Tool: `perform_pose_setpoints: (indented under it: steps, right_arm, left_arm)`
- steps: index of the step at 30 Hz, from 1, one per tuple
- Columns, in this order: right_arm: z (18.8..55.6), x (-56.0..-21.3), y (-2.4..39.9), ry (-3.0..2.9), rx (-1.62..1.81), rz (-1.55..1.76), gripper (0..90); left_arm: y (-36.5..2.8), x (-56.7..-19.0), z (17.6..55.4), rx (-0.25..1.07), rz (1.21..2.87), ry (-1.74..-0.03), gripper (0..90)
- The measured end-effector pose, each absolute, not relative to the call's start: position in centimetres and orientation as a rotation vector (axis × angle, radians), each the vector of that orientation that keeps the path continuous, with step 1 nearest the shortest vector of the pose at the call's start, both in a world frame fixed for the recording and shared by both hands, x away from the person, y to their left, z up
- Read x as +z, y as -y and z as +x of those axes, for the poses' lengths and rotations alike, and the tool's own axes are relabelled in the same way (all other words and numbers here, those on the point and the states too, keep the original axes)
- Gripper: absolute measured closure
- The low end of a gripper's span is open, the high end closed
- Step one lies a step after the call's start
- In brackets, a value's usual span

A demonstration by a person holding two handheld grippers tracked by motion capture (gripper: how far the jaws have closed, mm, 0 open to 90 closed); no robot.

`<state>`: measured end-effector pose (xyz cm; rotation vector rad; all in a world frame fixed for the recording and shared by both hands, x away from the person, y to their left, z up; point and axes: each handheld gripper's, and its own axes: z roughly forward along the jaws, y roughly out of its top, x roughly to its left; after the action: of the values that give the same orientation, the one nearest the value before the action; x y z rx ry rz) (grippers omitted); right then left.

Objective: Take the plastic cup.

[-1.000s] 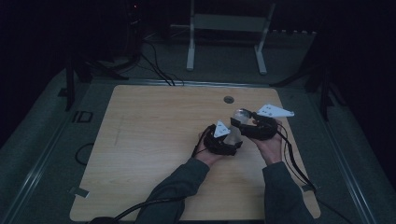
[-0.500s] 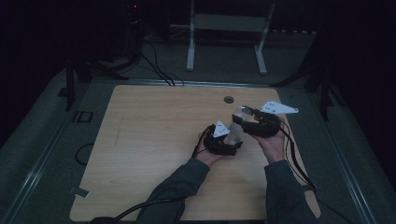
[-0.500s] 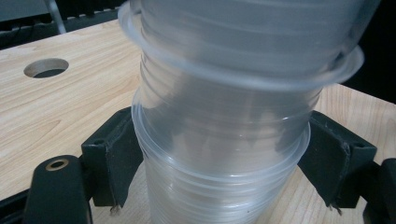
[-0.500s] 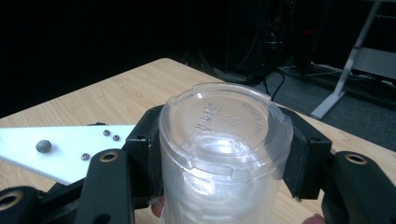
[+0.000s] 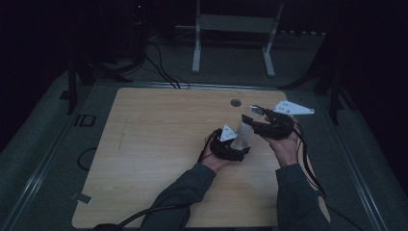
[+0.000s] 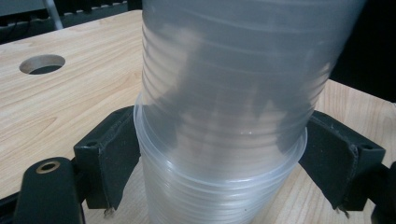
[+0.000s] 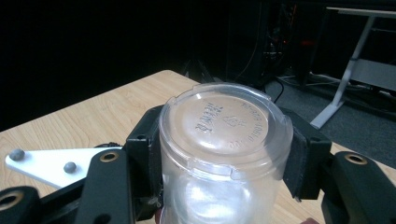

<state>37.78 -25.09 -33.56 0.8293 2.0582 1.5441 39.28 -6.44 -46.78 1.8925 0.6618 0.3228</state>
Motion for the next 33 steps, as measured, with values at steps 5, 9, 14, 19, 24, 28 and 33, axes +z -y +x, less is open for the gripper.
perform_pose_setpoints:
  steps: [5,9,14,19,24,28,33]
  right_arm:
    - [37.5,-33.1,25.3,-2.048,1.567,0.82,40.6]
    - [37.3,-32.6,25.4,-2.041,1.585,0.81,40.6]
    - [36.9,-32.1,25.6,-2.022,1.597,0.793,40.7]
    - [36.6,-31.4,25.9,-2.002,1.617,0.785,40.8]
    - [36.2,-30.6,26.2,-1.997,1.613,0.772,40.8]
    - [35.9,-30.2,26.7,-1.985,1.619,0.769,40.9]
    - [35.4,-29.8,27.1,-1.974,1.617,0.771,40.9]
  left_arm:
    - [6.3,-46.6,39.2,0.326,1.887,-0.662,17.2]
    - [6.1,-46.4,39.2,0.324,1.885,-0.659,17.3]
    - [5.9,-46.0,39.1,0.328,1.885,-0.656,17.2]
    - [5.4,-45.7,38.8,0.33,1.882,-0.653,18.1]
    - [5.1,-45.3,38.6,0.329,1.871,-0.649,18.3]
    - [4.7,-45.0,38.3,0.329,1.867,-0.641,20.6]
    - [4.5,-44.6,38.1,0.332,1.858,-0.63,20.6]
